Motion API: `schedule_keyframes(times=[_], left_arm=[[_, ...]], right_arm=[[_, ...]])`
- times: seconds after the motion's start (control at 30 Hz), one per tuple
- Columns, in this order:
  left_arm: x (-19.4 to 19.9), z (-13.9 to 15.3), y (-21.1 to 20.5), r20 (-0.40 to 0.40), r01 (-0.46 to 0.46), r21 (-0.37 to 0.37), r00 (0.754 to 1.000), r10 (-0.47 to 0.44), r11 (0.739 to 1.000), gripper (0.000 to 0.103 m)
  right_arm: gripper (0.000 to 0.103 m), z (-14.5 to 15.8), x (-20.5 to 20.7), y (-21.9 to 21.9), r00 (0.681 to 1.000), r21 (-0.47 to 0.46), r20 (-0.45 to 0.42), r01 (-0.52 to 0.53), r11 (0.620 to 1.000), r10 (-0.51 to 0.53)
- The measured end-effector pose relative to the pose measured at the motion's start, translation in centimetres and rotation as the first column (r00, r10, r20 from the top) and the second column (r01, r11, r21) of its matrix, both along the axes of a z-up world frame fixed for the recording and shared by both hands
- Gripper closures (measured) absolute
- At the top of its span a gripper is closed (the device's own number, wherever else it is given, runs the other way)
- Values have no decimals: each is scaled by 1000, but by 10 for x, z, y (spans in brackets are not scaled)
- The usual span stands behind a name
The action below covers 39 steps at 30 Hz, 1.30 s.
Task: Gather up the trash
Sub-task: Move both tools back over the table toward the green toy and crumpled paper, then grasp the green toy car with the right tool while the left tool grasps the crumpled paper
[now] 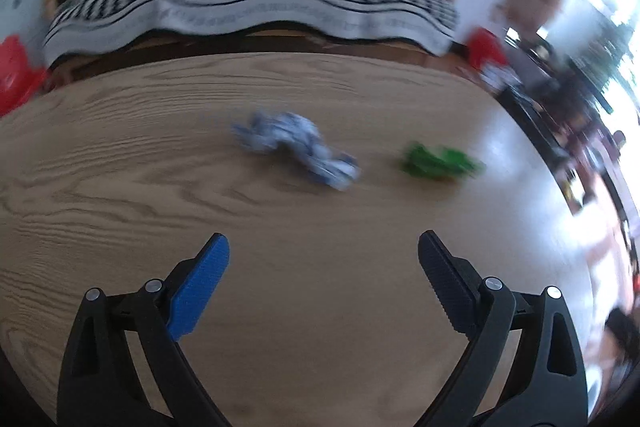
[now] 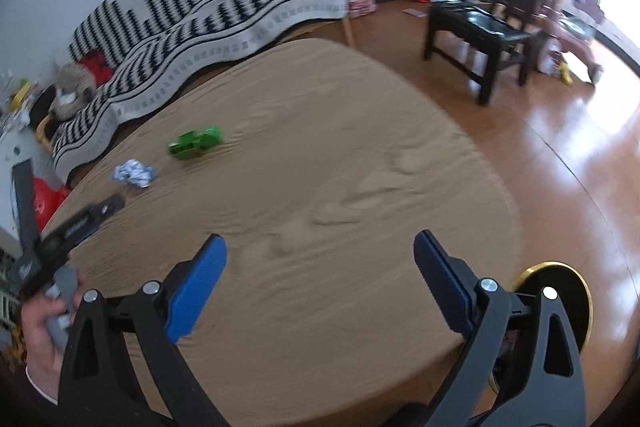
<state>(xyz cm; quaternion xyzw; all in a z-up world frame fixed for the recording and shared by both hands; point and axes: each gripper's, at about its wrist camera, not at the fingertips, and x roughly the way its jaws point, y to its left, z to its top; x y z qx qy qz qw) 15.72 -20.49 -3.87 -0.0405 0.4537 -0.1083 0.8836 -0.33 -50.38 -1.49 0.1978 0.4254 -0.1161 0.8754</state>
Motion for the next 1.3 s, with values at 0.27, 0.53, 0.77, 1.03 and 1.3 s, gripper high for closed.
schedule_keyframes(times=[0.27, 0.53, 0.77, 1.03, 1.3], left_arm=[[60, -21, 0, -53, -81, -69, 996, 77, 994, 11], [90, -33, -17, -23, -90, -22, 996, 90, 996, 11], [88, -33, -13, 52, -52, 85, 998, 48, 995, 62], [54, -31, 31, 1, -22, 106, 1000, 22, 994, 63], [11, -28, 78, -54, -23, 97, 998, 29, 995, 63]], right_arm=[[11, -22, 59, 37, 997, 30, -35, -65, 997, 66], [11, -34, 106, 44, 997, 51, -35, -70, 996, 72], [11, -52, 154, 55, 996, 54, -44, -71, 996, 73], [7, -68, 199, 91, 990, -66, -74, -123, 990, 118], [7, -77, 230, 108, 989, -194, -104, -125, 973, 106]])
